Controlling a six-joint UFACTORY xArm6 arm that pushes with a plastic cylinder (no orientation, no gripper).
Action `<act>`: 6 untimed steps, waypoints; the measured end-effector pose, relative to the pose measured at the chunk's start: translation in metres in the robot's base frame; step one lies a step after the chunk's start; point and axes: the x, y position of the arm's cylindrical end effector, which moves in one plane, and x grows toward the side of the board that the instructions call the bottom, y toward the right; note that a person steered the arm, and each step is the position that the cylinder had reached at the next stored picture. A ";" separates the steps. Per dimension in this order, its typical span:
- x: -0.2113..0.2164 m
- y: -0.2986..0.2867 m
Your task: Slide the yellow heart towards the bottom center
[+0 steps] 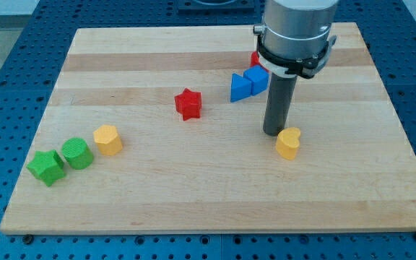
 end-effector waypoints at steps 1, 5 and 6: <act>-0.001 0.000; 0.038 -0.009; 0.045 -0.075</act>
